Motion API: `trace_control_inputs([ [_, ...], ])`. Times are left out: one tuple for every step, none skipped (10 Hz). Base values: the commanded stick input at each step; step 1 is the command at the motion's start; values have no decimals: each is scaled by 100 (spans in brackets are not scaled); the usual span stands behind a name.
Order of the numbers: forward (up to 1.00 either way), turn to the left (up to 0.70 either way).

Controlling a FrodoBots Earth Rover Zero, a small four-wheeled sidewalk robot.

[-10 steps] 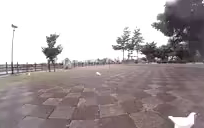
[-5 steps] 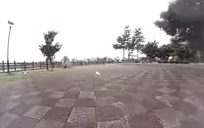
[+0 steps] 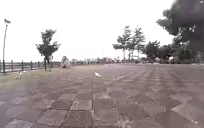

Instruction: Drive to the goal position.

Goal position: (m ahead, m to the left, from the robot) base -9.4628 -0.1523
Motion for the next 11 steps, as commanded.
trace_control_inputs([
  [100, 29],
  [100, 0],
  [100, 0],
  [100, 0],
  [100, 0],
  [100, 0],
  [100, 0],
  [100, 0],
  [100, 0],
  [100, 0],
  [100, 0],
])
